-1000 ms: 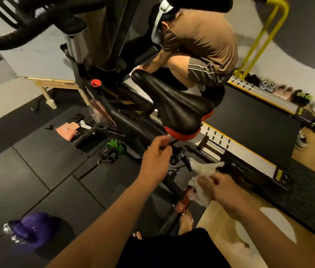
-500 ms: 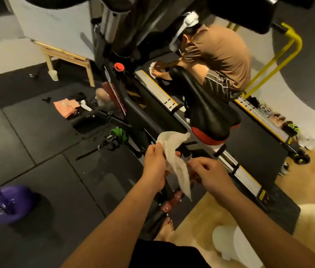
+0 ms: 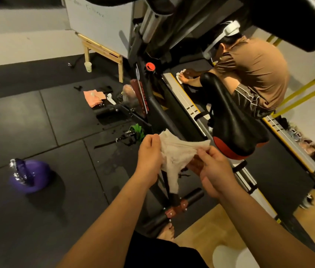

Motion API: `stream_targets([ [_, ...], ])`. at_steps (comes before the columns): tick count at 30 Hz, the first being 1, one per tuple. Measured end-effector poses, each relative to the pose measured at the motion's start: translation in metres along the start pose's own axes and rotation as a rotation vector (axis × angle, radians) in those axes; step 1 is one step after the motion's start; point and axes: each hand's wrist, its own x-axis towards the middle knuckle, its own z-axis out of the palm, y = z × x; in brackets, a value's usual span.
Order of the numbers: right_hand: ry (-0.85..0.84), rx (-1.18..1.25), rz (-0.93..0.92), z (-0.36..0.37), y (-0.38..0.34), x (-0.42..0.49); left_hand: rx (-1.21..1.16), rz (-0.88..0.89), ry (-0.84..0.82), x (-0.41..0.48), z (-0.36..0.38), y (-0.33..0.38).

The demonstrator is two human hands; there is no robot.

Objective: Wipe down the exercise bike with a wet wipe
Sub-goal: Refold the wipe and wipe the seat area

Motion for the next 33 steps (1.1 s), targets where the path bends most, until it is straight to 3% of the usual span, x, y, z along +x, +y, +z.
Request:
stream_targets([
  [3, 0.037, 0.097, 0.055, 0.003, -0.004, -0.002, -0.011, -0.004, -0.055, -0.008, 0.007, 0.001],
  [8, -0.027, 0.115, 0.143, -0.001, -0.008, -0.007, 0.181, 0.006, -0.385, -0.015, 0.005, -0.002],
  [11, 0.003, -0.101, 0.11, -0.001, -0.001, -0.007, 0.174, 0.023, -0.334, -0.012, -0.006, -0.007],
  [14, 0.092, 0.02, 0.153, -0.002, 0.009, -0.008, 0.124, 0.027, -0.302, -0.005, -0.021, -0.005],
  [18, -0.073, -0.022, 0.272, 0.011, 0.024, -0.017, 0.124, 0.064, -0.39, -0.006, -0.027, 0.002],
  [24, 0.176, -0.141, 0.1, 0.015, 0.032, -0.012, 0.202, 0.127, -0.31, -0.001, -0.035, 0.01],
  [26, 0.201, -0.123, 0.041, 0.016, 0.026, -0.01, 0.23, 0.101, -0.363, -0.001, -0.034, 0.017],
  [29, 0.195, -0.116, -0.088, 0.02, 0.016, -0.01, 0.418, 0.097, -0.572, 0.0, -0.029, 0.026],
  [33, 0.198, -0.175, -0.206, 0.024, 0.011, -0.011, 0.397, 0.107, -0.464, 0.009, -0.035, 0.035],
])
